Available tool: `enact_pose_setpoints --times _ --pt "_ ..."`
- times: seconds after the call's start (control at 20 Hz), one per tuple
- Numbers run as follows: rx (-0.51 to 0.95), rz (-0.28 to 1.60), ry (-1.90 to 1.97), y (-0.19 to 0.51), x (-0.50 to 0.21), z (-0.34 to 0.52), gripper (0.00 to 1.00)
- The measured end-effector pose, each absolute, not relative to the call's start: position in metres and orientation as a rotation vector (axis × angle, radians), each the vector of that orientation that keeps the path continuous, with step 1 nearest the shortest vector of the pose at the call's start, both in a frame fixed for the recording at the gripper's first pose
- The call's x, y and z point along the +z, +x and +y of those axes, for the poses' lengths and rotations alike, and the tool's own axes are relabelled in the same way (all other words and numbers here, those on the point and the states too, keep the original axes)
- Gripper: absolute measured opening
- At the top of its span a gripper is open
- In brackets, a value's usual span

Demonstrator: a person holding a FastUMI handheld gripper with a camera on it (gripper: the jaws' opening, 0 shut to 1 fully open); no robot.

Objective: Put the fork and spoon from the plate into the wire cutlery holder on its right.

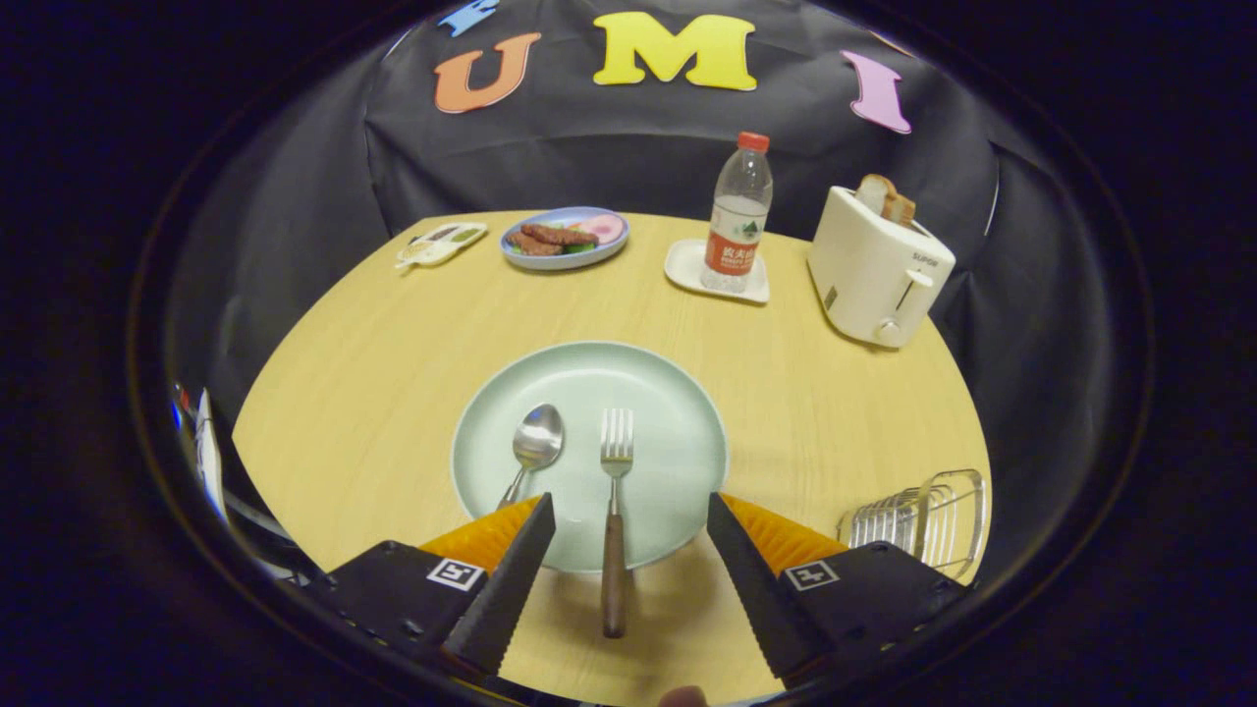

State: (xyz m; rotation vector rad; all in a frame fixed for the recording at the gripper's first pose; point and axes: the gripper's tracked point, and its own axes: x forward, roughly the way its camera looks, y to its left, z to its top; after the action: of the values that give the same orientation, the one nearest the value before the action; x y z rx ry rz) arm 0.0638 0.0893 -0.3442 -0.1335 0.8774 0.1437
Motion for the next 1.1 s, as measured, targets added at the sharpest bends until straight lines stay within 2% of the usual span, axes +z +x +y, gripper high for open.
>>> enact_pose_setpoints --times 0.1,0.15,0.25,0.5,0.55,0.6,0.7,0.75,1.1 --pt "0.161 0.904 -0.157 0.067 -0.356 0.094 0.86" --pt "0.16 0.918 -0.171 0.069 -0.363 0.094 0.72" --pt "0.148 0.948 -0.189 0.071 -0.371 0.095 0.55" --pt "0.143 1.026 -0.145 0.071 -0.388 0.097 0.19" --pt "0.135 1.046 -0.151 0.072 -0.396 0.096 0.18" --pt "0.136 1.058 -0.145 0.07 -0.39 0.095 0.05" --pt "0.136 1.08 -0.122 0.068 -0.387 0.094 0.05" --pt "0.139 1.079 -0.111 0.068 -0.379 0.094 0.0" --pt "0.153 1.085 -0.053 0.052 -0.291 0.069 0.01"
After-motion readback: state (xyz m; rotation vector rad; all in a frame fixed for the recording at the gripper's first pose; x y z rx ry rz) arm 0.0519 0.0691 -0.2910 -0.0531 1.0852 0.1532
